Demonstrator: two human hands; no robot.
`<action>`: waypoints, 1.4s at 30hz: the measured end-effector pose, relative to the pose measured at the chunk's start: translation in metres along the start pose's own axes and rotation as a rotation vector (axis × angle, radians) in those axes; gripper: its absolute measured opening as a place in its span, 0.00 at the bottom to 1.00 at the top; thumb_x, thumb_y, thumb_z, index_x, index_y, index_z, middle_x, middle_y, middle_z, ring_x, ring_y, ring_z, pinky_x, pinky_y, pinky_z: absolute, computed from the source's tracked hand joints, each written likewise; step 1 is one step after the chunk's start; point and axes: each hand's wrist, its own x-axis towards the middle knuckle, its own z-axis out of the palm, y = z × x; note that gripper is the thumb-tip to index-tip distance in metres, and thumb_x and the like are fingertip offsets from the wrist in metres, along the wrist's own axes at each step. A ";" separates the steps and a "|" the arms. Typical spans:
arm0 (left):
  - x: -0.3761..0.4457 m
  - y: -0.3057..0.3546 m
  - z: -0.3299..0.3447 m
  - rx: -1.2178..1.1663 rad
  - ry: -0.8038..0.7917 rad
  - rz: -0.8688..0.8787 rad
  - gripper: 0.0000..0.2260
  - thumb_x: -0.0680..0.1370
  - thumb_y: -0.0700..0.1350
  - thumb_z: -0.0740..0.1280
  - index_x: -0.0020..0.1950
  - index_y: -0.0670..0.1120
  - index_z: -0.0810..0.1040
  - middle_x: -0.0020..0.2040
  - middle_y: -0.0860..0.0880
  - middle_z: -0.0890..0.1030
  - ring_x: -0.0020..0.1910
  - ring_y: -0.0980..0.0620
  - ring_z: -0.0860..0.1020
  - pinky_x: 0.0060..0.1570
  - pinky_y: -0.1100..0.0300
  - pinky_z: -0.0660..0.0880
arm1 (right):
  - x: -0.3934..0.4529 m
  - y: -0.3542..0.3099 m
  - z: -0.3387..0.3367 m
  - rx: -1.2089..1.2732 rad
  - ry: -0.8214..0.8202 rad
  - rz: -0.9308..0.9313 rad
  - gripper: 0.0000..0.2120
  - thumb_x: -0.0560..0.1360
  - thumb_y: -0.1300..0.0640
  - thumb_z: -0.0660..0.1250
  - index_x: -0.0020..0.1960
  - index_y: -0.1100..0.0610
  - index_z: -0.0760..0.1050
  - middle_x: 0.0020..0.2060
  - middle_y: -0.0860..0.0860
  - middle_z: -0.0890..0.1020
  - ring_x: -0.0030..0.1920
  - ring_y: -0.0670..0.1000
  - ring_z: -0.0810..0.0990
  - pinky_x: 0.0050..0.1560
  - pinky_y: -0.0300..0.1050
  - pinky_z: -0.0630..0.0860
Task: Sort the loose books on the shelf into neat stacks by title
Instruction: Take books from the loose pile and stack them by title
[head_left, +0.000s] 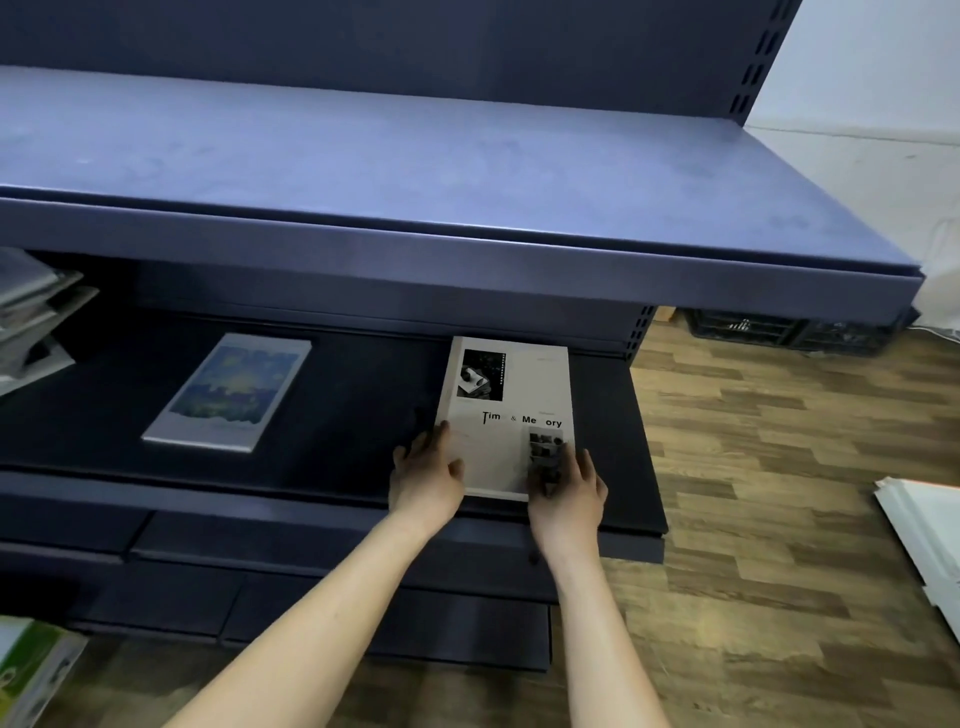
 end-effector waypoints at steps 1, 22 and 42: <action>0.000 -0.003 -0.004 -0.040 -0.006 0.004 0.26 0.83 0.49 0.57 0.79 0.53 0.53 0.77 0.48 0.59 0.75 0.40 0.57 0.71 0.48 0.63 | 0.000 -0.004 -0.003 0.005 0.018 0.008 0.29 0.78 0.53 0.67 0.78 0.56 0.64 0.78 0.58 0.60 0.77 0.61 0.55 0.75 0.51 0.55; -0.105 -0.197 -0.134 0.219 0.307 0.024 0.23 0.81 0.55 0.59 0.76 0.53 0.64 0.75 0.49 0.65 0.76 0.46 0.59 0.74 0.47 0.56 | -0.153 -0.149 0.108 -0.282 -0.391 -0.602 0.30 0.82 0.38 0.53 0.80 0.48 0.55 0.80 0.51 0.55 0.80 0.56 0.44 0.78 0.53 0.45; -0.205 -0.433 -0.226 -0.038 0.416 -0.357 0.25 0.82 0.55 0.57 0.78 0.53 0.58 0.79 0.49 0.58 0.79 0.47 0.50 0.77 0.49 0.48 | -0.304 -0.269 0.276 -0.215 -0.531 -0.760 0.26 0.82 0.45 0.60 0.78 0.50 0.61 0.79 0.50 0.60 0.80 0.52 0.47 0.78 0.52 0.48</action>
